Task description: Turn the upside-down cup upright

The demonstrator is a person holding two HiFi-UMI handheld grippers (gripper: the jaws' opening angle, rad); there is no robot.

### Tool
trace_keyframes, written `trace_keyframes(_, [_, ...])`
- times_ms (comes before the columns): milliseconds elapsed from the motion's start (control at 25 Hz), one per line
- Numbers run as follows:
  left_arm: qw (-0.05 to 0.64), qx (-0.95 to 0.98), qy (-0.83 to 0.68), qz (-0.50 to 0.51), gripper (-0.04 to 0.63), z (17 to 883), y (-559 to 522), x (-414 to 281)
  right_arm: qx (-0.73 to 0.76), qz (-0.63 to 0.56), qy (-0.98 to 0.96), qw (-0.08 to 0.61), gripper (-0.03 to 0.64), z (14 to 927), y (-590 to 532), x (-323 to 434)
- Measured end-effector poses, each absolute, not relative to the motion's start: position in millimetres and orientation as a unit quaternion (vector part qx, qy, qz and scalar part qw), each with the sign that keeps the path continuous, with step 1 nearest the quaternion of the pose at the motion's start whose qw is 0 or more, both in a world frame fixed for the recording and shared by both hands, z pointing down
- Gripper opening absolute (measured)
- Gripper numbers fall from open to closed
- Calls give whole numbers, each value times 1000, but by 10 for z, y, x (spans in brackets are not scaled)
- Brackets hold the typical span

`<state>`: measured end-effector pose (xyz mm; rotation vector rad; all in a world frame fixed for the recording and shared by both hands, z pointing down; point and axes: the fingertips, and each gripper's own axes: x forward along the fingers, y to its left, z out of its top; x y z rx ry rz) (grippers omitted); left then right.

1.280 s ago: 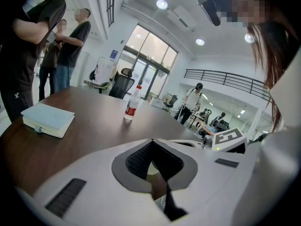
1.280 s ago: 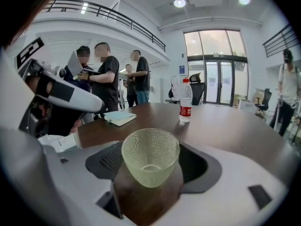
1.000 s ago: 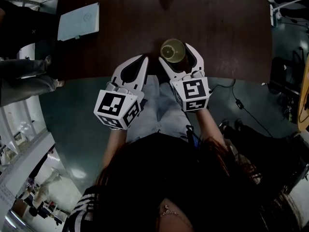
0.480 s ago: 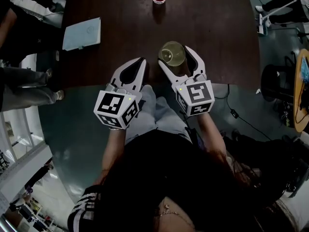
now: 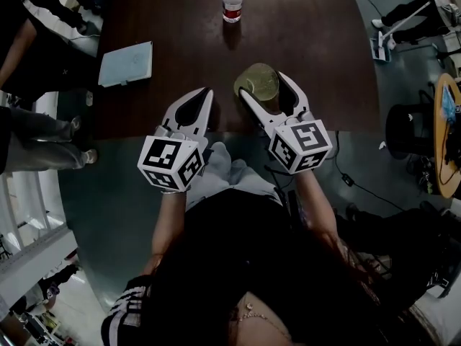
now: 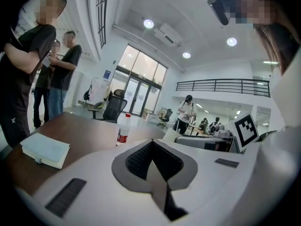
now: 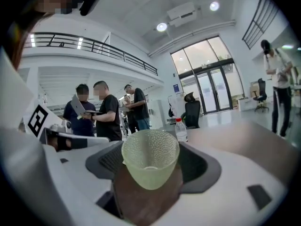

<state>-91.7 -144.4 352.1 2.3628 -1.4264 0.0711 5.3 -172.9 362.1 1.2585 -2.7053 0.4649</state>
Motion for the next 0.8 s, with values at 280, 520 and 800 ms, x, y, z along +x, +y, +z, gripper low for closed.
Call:
trace_keyframes(280, [176, 841, -512, 17, 2, 3461, -1403, -826, 397, 228, -889, -12, 360, 3541, -1718, 226])
trace_keyframes(520, [170, 840, -514, 18, 2, 3417, -1459, -861, 372, 302, -875, -67, 360, 3507, -1778, 221])
trace_keyframes(800, [166, 842, -514, 16, 2, 3371, -1444, -767, 340, 394, -843, -139, 360, 3500, -1781, 395])
